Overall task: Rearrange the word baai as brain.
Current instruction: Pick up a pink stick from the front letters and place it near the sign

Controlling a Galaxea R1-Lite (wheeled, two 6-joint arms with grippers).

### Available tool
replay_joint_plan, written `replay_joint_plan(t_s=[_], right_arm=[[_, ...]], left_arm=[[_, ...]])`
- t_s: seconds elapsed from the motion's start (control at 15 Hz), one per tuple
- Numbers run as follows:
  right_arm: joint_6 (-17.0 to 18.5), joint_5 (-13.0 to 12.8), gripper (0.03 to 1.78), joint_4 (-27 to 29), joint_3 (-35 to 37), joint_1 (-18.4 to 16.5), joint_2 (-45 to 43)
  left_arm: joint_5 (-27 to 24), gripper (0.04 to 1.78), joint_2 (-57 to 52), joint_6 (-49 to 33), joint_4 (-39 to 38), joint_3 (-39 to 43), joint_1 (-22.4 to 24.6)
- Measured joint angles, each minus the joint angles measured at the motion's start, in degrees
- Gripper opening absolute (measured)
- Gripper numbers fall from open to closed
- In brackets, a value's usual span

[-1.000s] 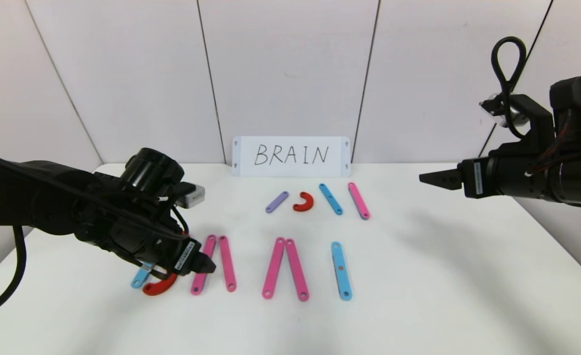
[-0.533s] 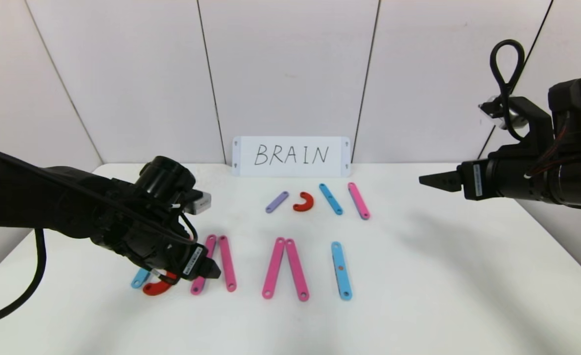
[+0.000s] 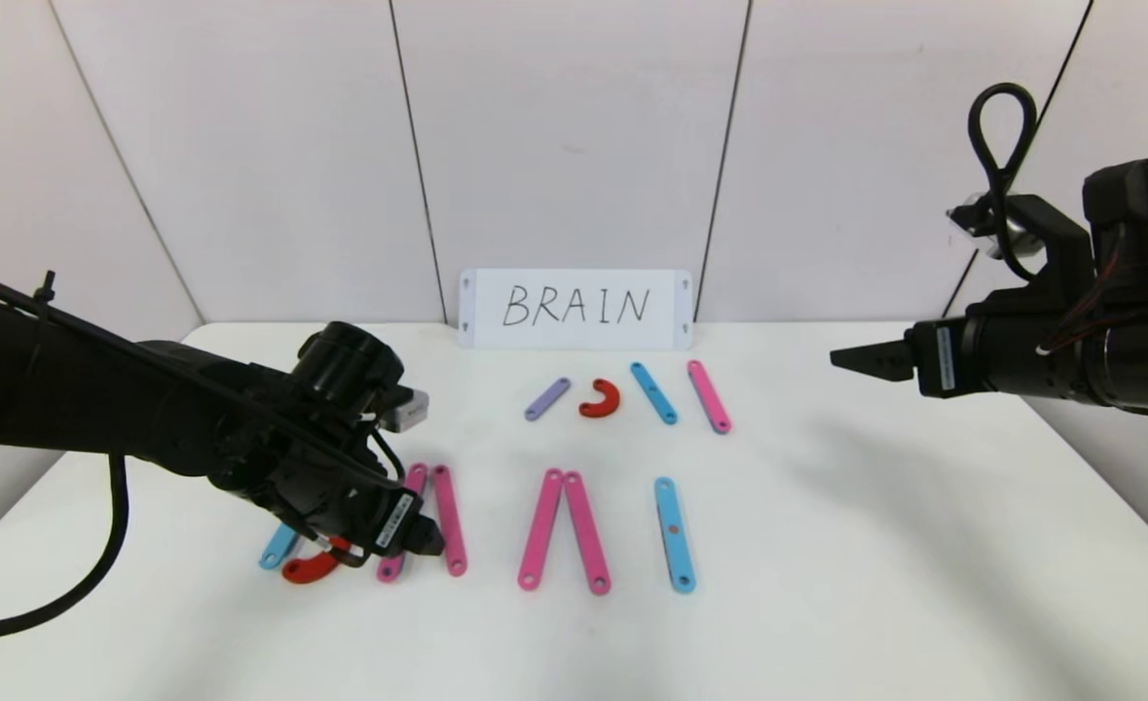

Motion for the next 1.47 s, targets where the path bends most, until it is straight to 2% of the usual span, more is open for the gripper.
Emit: replay_joint_plan(t_s=[0.27,0.47,0.6,0.87,1.0,1.47], right_arm=[[-0.1,0.0,1.74,0.0,0.0,-0.2,0.0],[-0.1,0.0,1.74,0.0,0.1,-0.3,0.0],[0.0,0.0,1.74,0.1,0.1,-0.3,0.0],[0.0,0.0,1.74,0.1,0.1,-0.3,0.0],[-0.1,0.0,1.74,0.0,0.3,-0.3,0.0],[0.0,0.0,1.74,0.0,0.5,-0.1,0.0]], left_arm=[[0.0,1.73,0.8,-0.1,0.0,-0.1,0.0],[0.1,1.56,1.5,-0.1,0.0,-0.3,0.0],[0.1,1.32,1.9,-0.1,0.0,-0.4,0.0],[0.2,0.6,2.3,-0.1,0.0,-0.4,0.0],[0.1,0.35,2.5,0.0,0.0,-0.4,0.0],[0.1,0.3,2.5,-1.0,0.0,-0.6,0.0]])
